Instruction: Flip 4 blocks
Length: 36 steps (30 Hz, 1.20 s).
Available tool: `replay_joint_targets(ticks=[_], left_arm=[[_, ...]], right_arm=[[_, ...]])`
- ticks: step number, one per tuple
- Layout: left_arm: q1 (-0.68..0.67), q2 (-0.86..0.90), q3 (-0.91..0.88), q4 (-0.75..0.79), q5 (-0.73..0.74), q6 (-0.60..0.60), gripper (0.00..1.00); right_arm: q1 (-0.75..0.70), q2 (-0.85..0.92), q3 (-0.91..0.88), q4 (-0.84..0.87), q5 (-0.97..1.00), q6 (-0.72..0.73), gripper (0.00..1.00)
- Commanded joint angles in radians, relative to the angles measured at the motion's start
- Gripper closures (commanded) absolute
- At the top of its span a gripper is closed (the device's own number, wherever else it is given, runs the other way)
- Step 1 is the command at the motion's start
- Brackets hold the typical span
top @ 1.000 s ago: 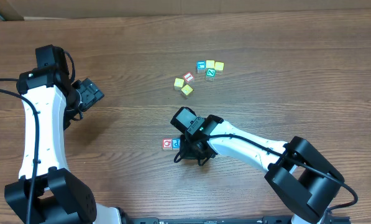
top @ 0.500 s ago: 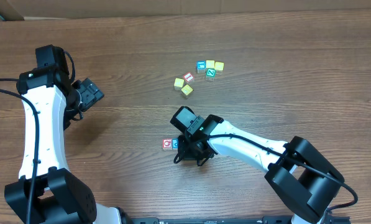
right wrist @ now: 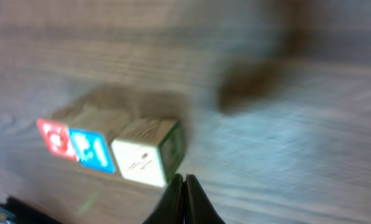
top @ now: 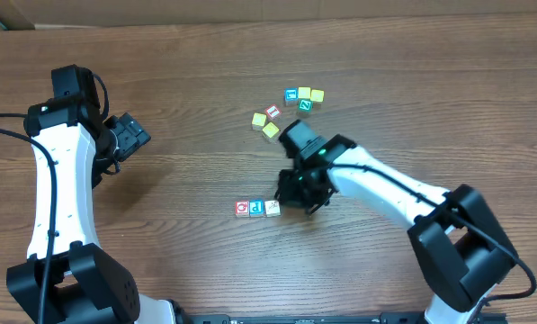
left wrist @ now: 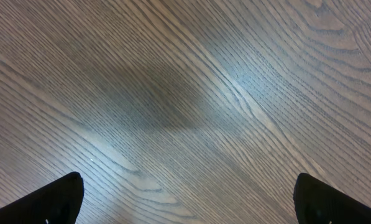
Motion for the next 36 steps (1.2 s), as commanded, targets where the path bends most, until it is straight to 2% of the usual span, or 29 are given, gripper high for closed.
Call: replay_joint_targets(ticks=[1, 5, 8, 21, 36], left_arm=[[0.0, 0.002, 0.006, 0.0, 0.002, 0.015, 0.0], [0.0, 0.002, 0.006, 0.0, 0.002, 0.015, 0.0], [0.0, 0.002, 0.006, 0.0, 0.002, 0.015, 0.0], [0.0, 0.002, 0.006, 0.0, 0.002, 0.015, 0.0], [0.0, 0.002, 0.006, 0.0, 0.002, 0.015, 0.0]], right_arm=[[-0.031, -0.034, 0.023, 0.004, -0.008, -0.019, 0.96], [-0.031, -0.033, 0.023, 0.011, 0.036, -0.014, 0.96], [-0.026, -0.031, 0.016, 0.013, 0.085, 0.041, 0.96], [-0.018, -0.031, -0.126, 0.171, 0.085, 0.091, 0.96], [0.025, -0.031, -0.146, 0.185, 0.043, 0.147, 0.96]])
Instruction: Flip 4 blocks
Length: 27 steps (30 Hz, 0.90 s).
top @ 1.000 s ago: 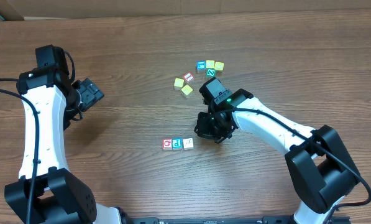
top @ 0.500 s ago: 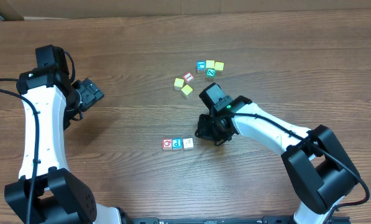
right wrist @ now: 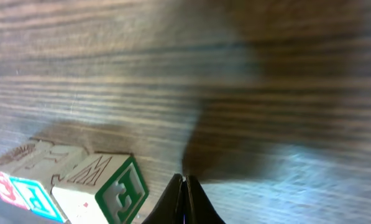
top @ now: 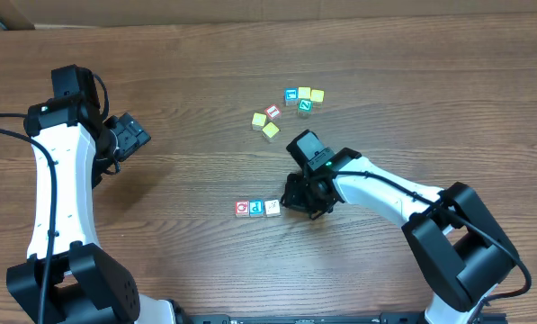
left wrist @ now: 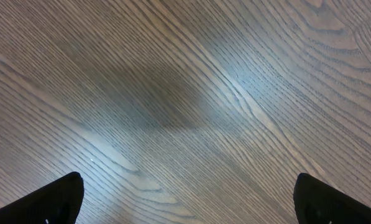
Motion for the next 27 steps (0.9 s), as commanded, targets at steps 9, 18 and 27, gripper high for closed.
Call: replay_joint_targets(ticks=[9, 18, 27], left_arm=[[0.0, 0.002, 0.006, 0.0, 0.001, 0.015, 0.0], [0.0, 0.002, 0.006, 0.0, 0.002, 0.015, 0.0], [0.0, 0.002, 0.006, 0.0, 0.001, 0.015, 0.0]], right_arm=[[0.016, -0.03, -0.005, 0.007, -0.012, 0.072, 0.96], [0.016, -0.03, -0.005, 0.037, -0.058, 0.072, 0.96], [0.017, -0.03, -0.005, 0.048, -0.078, 0.072, 0.96]])
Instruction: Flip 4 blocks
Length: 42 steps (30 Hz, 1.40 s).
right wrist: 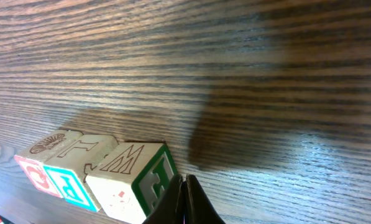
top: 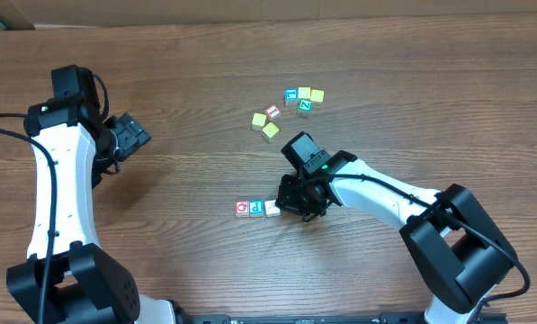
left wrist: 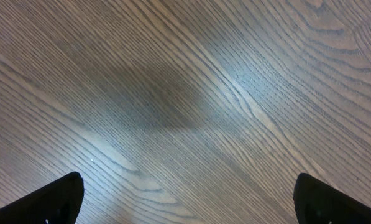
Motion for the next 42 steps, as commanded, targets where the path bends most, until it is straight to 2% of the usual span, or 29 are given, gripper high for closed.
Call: replay_joint_targets(ticks=[1, 42], left_arm=[[0.0, 0.002, 0.006, 0.0, 0.002, 0.015, 0.0], [0.0, 0.002, 0.006, 0.0, 0.002, 0.015, 0.0]], right_arm=[[0.002, -0.03, -0.005, 0.017, -0.028, 0.006, 0.96], [0.004, -0.03, -0.005, 0.04, -0.048, 0.084, 0.96]])
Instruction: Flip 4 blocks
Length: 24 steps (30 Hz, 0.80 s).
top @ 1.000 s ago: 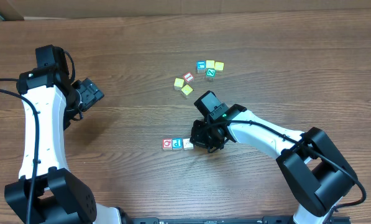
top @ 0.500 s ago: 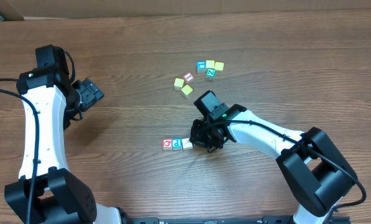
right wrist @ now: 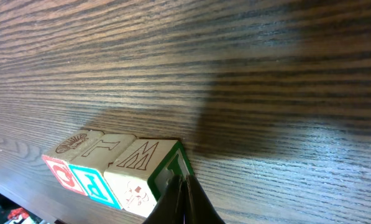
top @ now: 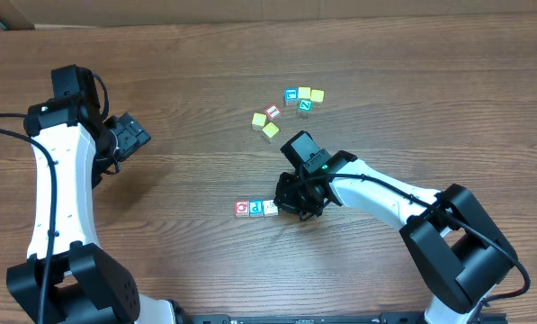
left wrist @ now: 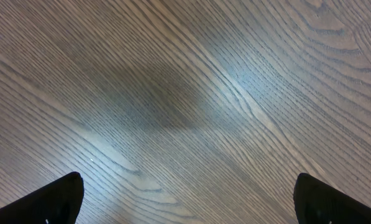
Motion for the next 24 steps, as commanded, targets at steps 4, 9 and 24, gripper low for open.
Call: replay_joint_targets(ticks=[4, 9, 24], left_arm=[[0.0, 0.002, 0.006, 0.0, 0.001, 0.015, 0.0], [0.0, 0.002, 0.006, 0.0, 0.001, 0.015, 0.0], [0.0, 0.002, 0.006, 0.0, 0.001, 0.015, 0.0]], right_arm=[[0.004, -0.03, -0.005, 0.007, -0.008, 0.024, 0.96], [0.004, -0.03, -0.005, 0.007, -0.008, 0.047, 0.96], [0.004, -0.03, -0.005, 0.011, -0.008, 0.045, 0.96]])
